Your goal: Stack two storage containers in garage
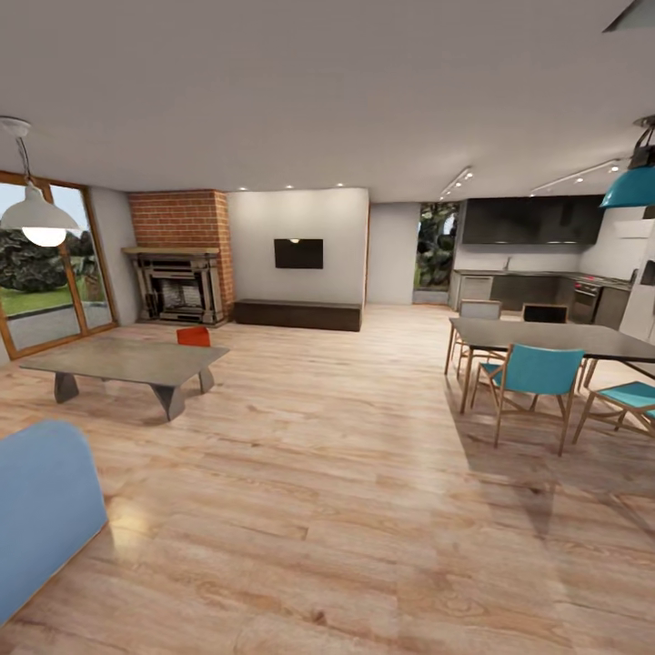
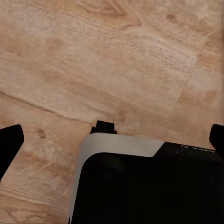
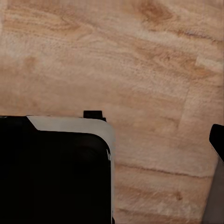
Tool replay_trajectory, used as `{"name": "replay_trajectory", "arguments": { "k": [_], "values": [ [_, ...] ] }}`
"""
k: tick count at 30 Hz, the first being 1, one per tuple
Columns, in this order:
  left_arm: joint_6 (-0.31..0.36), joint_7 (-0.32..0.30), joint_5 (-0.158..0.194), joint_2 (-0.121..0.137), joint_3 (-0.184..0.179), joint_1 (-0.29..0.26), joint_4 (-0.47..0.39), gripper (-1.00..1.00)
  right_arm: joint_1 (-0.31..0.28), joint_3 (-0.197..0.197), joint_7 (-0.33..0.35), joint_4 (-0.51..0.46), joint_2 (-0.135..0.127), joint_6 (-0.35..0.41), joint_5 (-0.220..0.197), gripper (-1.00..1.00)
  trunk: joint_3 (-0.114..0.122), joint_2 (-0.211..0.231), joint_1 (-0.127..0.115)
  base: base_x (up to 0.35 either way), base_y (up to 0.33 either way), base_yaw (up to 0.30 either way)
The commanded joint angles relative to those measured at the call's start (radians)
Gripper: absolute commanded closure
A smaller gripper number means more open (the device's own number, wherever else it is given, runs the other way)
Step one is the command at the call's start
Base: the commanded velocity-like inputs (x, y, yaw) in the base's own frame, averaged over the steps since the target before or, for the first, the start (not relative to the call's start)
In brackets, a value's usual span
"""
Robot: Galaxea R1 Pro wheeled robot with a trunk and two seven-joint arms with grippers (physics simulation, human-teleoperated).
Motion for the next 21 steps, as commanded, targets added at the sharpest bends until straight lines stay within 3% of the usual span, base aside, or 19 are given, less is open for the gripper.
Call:
{"name": "replay_trajectory", "arguments": {
  "k": [1,21],
  "values": [
    [-0.003,0.002,0.007,0.000,-0.009,-0.001,0.001,-1.00,-0.001,0.009,0.000,0.003,0.000,-0.006,-0.009,-1.00,-0.001,-0.001,0.001,0.326,0.000,0.000],
    [-0.006,0.002,0.007,0.000,-0.009,-0.001,0.001,-1.00,-0.001,0.009,-0.001,0.003,0.000,-0.006,-0.009,-1.00,-0.001,-0.001,0.001,0.326,0.000,0.000]
  ]
}}
